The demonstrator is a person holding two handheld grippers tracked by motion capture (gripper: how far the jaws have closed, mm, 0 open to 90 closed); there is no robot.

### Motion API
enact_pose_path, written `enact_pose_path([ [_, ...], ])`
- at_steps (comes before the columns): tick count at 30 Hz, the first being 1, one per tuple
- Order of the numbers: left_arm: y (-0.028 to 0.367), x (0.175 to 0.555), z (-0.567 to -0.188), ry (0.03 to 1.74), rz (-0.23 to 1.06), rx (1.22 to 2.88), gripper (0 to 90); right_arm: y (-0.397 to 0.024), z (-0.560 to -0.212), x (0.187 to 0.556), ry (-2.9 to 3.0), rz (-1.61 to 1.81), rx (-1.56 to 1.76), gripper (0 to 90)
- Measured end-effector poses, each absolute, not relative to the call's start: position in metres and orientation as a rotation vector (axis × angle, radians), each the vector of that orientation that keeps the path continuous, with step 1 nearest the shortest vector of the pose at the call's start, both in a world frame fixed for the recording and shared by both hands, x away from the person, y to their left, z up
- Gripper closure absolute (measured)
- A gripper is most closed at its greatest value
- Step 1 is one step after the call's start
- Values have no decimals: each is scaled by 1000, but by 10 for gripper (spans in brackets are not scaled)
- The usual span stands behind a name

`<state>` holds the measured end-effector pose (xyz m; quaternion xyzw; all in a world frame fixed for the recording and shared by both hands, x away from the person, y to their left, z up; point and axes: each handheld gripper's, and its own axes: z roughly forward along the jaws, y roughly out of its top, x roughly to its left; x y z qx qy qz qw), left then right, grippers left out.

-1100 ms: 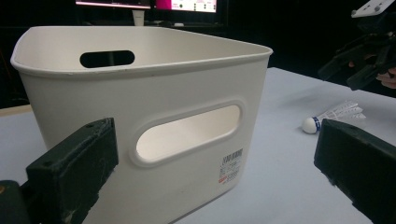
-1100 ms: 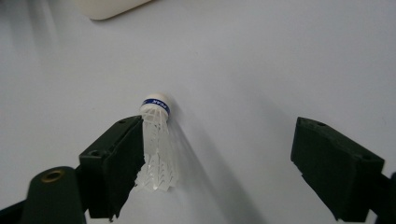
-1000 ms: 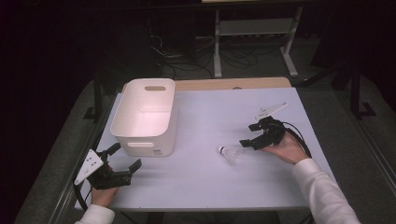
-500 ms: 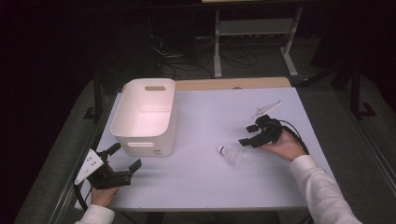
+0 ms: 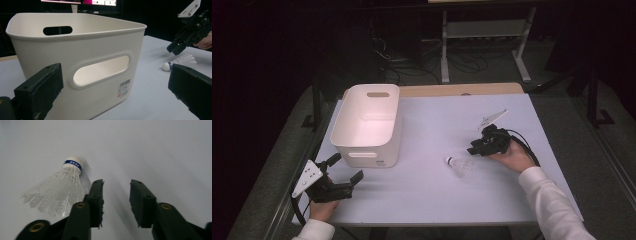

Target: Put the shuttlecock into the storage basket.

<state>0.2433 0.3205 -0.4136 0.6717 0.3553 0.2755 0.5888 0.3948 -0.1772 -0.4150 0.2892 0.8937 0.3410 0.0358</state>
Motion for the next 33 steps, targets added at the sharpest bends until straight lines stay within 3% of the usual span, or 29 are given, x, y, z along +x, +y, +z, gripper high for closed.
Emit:
enact_pose_path([
  [2, 321, 243, -414, 828, 640, 1564, 0, -176, -415, 394, 2768, 1025, 901, 785],
  [7, 320, 243, -414, 829, 637, 1564, 0, -174, -418, 392, 2803, 996, 872, 885],
  [33, 319, 242, -413, 810, 638, 1566, 0, -150, -423, 379, 2971, 951, 650, 888],
])
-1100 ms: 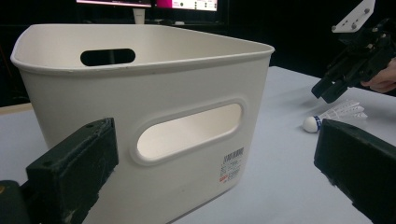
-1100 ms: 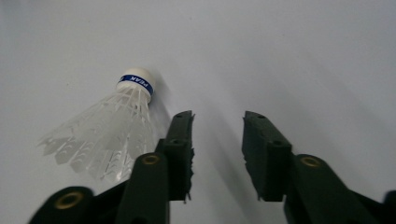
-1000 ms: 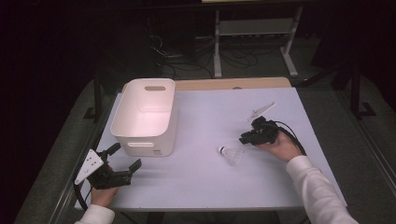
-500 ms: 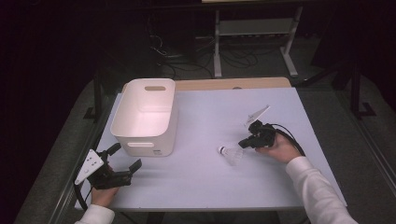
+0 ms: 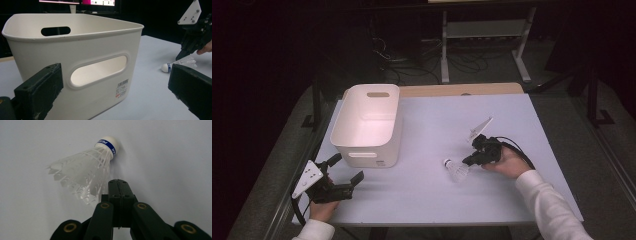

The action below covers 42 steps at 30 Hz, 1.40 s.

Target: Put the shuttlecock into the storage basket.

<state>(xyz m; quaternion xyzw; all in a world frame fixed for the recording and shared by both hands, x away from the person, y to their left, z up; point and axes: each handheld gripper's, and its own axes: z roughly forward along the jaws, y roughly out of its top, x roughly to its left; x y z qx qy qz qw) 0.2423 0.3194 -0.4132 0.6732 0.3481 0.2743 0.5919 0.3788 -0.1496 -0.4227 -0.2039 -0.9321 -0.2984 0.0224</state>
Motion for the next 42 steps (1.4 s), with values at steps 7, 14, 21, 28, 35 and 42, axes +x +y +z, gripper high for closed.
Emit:
enact_pose_path([
  [7, 320, 242, -413, 812, 634, 1564, 0, -140, -423, 374, -2866, -919, -574, 888],
  [14, 320, 242, -413, 812, 634, 1568, 0, -131, -423, 371, -2838, -921, -519, 888],
  [21, 320, 241, -412, 810, 636, 1568, 0, -119, -423, 367, -2811, -935, -450, 887],
  [28, 321, 241, -412, 809, 639, 1571, 0, -101, -423, 363, -2804, -924, -385, 887],
  [35, 321, 241, -412, 807, 637, 1568, 0, -85, -426, 364, -2798, -925, -348, 887],
  [42, 321, 241, -412, 805, 636, 1565, 0, -72, -428, 365, -2790, -942, -316, 887],
])
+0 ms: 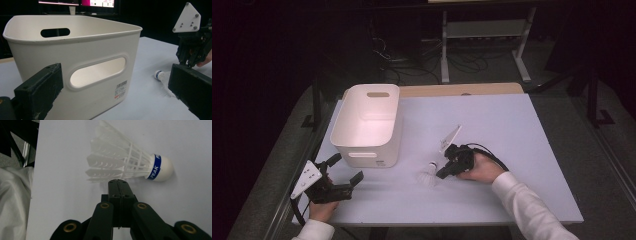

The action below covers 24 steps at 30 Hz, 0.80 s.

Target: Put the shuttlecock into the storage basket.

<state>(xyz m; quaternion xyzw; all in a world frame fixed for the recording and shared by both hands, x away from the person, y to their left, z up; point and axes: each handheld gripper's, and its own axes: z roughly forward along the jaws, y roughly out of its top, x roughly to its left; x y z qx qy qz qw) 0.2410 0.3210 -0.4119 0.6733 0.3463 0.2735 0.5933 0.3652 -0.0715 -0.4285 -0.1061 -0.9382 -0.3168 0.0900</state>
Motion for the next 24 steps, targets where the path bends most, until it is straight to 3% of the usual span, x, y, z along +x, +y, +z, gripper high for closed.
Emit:
enact_pose_path([
  [24, 321, 241, -412, 804, 635, 1567, 0, -41, -430, 374, -2806, -1047, -318, 888],
])
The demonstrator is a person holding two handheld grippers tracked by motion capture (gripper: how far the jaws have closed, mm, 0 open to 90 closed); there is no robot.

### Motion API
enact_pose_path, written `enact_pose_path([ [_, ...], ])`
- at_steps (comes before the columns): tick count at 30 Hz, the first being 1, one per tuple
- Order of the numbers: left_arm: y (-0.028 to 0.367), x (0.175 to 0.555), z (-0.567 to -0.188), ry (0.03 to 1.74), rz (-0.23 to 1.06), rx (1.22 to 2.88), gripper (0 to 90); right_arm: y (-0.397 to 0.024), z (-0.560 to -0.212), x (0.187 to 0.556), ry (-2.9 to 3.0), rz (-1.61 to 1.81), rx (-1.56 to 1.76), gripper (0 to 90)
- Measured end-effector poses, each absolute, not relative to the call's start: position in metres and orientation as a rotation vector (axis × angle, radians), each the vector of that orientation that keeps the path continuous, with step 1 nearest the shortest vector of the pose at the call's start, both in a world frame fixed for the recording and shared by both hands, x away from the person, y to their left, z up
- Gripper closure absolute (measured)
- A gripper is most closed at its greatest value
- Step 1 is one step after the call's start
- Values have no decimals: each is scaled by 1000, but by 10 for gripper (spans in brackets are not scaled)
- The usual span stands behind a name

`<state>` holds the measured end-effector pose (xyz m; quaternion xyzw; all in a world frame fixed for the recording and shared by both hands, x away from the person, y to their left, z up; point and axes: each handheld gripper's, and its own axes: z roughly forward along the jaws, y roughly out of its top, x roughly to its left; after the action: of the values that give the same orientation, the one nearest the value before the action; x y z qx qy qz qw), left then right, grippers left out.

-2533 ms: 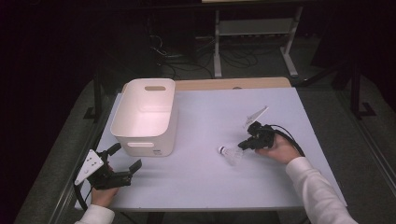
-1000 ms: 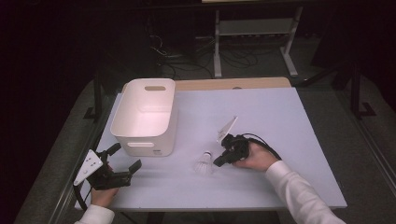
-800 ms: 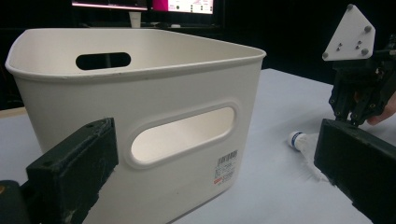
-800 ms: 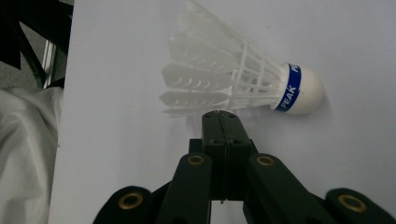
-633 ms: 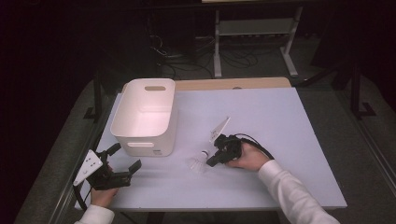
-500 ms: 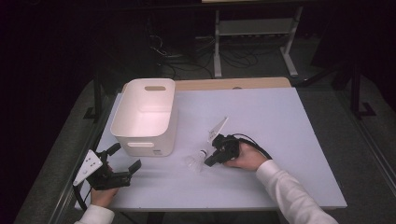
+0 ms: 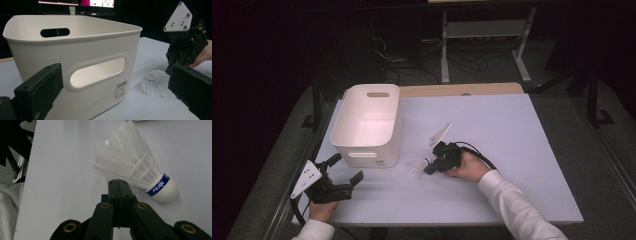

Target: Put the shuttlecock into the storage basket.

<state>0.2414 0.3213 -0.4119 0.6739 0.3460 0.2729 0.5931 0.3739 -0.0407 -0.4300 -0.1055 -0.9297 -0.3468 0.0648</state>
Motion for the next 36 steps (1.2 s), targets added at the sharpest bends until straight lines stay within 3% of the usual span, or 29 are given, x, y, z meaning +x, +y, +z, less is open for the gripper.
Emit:
enact_pose_path([
  [36, 321, 241, -412, 803, 625, 1549, 0, -17, -420, 405, -2848, -1208, -508, 887],
])
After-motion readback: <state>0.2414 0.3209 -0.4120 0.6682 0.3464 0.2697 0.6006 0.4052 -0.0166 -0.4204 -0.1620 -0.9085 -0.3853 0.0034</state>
